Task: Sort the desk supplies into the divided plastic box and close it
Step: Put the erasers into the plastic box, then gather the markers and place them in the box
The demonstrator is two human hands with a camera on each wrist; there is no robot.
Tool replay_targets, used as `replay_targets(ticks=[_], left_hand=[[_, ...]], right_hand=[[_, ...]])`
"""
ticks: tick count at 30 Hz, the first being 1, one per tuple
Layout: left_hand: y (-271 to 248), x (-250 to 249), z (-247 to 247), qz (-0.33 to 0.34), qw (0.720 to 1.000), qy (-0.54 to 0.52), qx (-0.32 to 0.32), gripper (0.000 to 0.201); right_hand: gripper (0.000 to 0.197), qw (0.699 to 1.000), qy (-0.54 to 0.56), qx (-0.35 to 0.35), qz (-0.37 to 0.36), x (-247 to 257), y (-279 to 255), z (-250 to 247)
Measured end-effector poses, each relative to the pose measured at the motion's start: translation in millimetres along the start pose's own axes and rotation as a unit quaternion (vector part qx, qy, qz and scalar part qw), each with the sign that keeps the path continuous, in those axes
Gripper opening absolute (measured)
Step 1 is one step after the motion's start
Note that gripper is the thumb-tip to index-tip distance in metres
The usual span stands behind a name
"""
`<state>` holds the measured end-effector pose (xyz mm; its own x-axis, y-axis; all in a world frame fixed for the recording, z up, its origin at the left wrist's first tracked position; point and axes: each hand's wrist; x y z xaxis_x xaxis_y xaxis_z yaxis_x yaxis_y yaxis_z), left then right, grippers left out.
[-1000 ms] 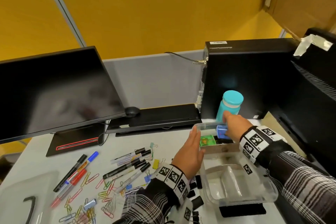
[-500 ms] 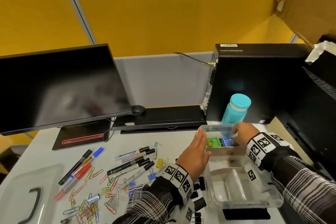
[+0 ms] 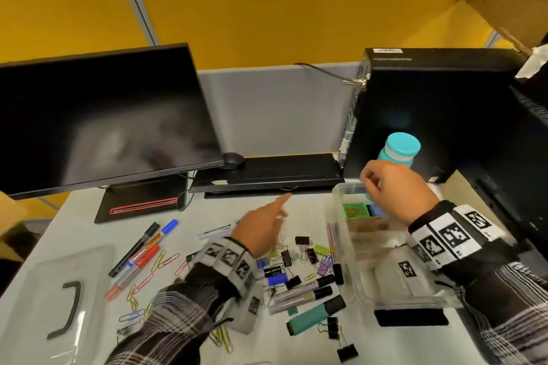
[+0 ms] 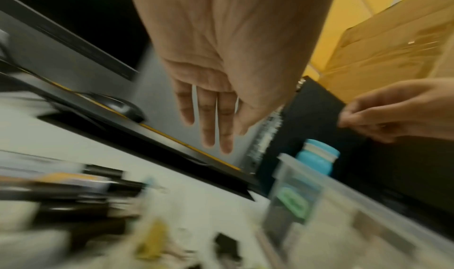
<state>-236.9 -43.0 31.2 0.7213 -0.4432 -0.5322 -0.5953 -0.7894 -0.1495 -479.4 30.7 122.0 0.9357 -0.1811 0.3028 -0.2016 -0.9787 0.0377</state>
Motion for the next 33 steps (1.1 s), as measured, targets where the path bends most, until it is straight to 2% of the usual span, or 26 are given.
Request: replay_targets(ticks=[3, 6, 10, 13, 16, 20, 24, 28, 31, 33], left_hand=[[-20.2, 63.6, -24.0, -0.090, 0.991, 0.094, 0.012, 0.034], [-37.4, 111.3, -38.6, -0.140, 0.978, 0.147, 0.052, 0.028], [-47.8, 136.5, -35.3, -0.144, 0.975, 0.148, 0.084, 0.029], [-45.2, 143.4, -25.2, -0.142, 0.973, 0.153, 0.096, 0.031], [-40.9, 148.3, -15.4, -0.138, 0.973, 0.153, 0.104, 0.032], [-34.0, 150.3, -5.8, -0.119, 0.973, 0.157, 0.120, 0.040], [-29.2, 151.4, -0.8, -0.105, 0.968, 0.188, 0.127, 0.039], [-30.7, 155.7, -1.7, -0.075, 0.967, 0.210, 0.126, 0.037], [-38.8, 160.7, -6.5, -0.063, 0.972, 0.192, 0.120, 0.037], [-48.2, 165.8, -11.9, -0.055, 0.975, 0.186, 0.112, 0.034]], right_hand=[[0.013, 0.993, 0.043, 0.082, -0.068, 41.4, -7.2, 14.9], [0.014, 0.980, 0.045, 0.152, -0.123, 80.9, -7.6, 56.9], [0.016, 0.966, 0.017, 0.192, -0.173, 129.3, -2.5, 126.8], [0.026, 0.954, -0.036, 0.222, -0.200, 155.4, 1.1, 168.4], [0.038, 0.943, -0.106, 0.229, -0.216, 169.1, 2.1, 194.3], [0.038, 0.940, -0.153, 0.233, -0.198, 174.5, -1.7, 207.0], [0.038, 0.945, -0.079, 0.239, -0.210, 165.0, -0.6, 206.7], [0.030, 0.973, 0.003, 0.177, -0.150, 150.4, 10.5, 193.3], [0.028, 0.981, -0.055, 0.133, -0.128, 143.8, 30.4, 194.9], [0.030, 0.981, -0.088, 0.135, -0.111, 145.0, 42.2, 203.6]])
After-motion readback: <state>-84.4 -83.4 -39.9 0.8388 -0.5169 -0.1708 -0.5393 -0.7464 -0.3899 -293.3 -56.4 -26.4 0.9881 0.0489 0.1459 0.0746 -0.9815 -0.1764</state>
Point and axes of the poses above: each hand's wrist, its own y-axis towards the middle knuckle, its own z-axis out of the palm, x = y × z, and after that the axes turned 2 degrees about -y, right-handed
